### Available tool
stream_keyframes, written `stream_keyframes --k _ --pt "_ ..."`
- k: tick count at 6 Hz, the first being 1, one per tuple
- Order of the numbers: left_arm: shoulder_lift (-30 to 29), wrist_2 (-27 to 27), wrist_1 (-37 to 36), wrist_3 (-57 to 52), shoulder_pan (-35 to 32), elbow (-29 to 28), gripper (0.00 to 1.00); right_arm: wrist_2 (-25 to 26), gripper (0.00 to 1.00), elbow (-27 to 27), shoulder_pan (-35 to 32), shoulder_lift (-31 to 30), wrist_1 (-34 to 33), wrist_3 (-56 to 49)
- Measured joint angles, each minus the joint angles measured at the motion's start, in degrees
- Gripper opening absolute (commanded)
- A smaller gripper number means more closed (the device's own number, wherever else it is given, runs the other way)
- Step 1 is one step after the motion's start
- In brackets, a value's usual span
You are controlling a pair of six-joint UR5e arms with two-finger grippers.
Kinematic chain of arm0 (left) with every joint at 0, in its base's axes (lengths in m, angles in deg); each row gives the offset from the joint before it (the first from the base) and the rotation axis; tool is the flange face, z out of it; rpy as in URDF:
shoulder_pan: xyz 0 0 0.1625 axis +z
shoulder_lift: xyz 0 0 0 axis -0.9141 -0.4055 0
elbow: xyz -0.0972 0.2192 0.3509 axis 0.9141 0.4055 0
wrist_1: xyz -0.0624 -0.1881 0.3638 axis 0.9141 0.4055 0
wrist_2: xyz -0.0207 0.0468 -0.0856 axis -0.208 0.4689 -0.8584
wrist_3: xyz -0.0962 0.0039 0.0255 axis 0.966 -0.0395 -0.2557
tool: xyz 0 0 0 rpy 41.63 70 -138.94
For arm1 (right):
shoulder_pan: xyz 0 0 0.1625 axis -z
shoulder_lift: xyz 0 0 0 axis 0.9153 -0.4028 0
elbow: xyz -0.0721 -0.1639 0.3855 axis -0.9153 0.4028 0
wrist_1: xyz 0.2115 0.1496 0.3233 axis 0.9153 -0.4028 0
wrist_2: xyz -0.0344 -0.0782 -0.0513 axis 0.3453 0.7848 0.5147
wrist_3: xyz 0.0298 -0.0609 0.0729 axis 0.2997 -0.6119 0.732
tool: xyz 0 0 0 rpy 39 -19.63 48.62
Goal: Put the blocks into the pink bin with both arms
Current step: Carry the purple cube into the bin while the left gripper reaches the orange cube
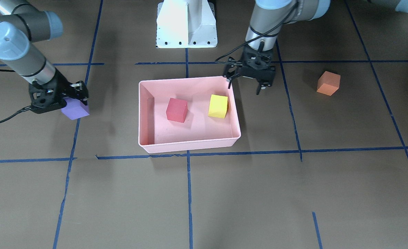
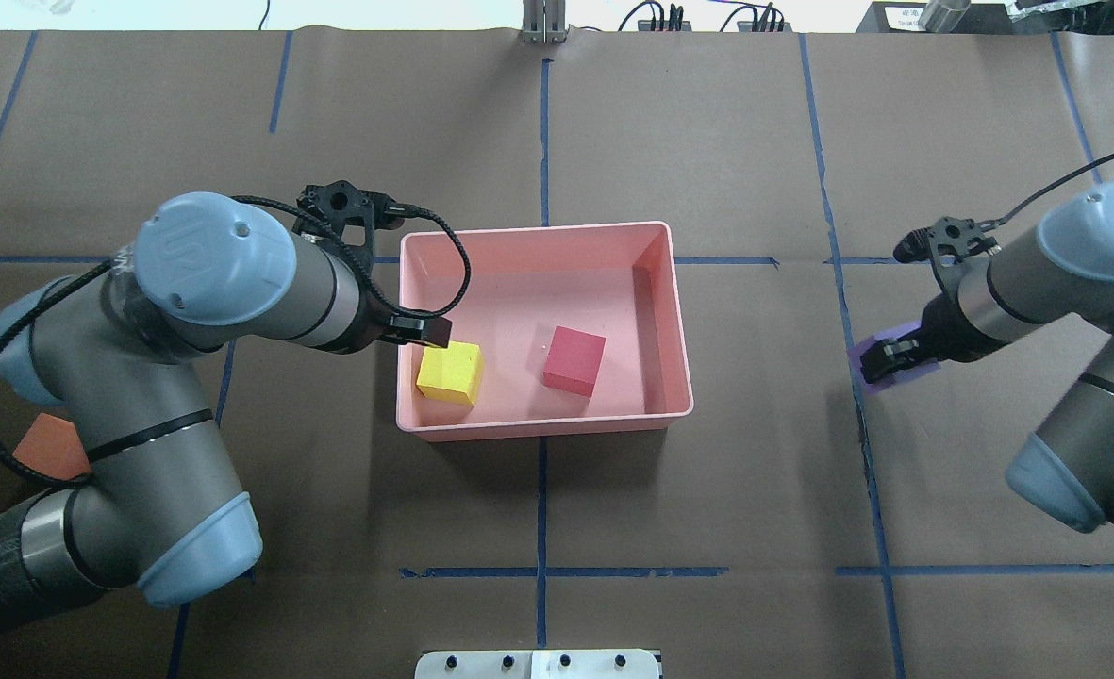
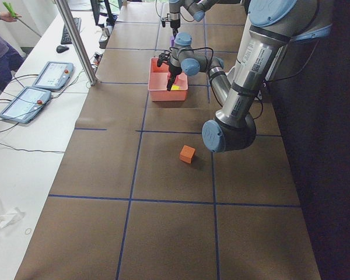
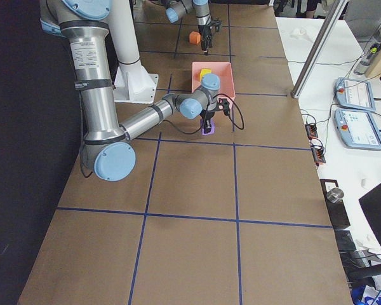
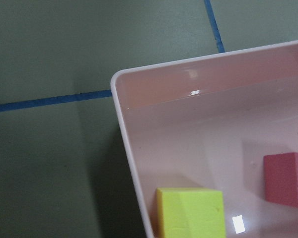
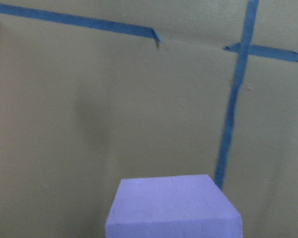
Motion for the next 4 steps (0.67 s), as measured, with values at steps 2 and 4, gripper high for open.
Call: stream_keyframes --k 2,4 --pt "9.22 -7.73 -0.52 -14.62 -8.40 3.12 1.00 0.19 0.34 1.51 1.24 15.44 -14.20 9.41" --pt "19.64 -15.02 4.24 -29.30 -16.55 4.38 1.00 2.92 0.99 8.00 5.65 27.18 -16.90 23.33"
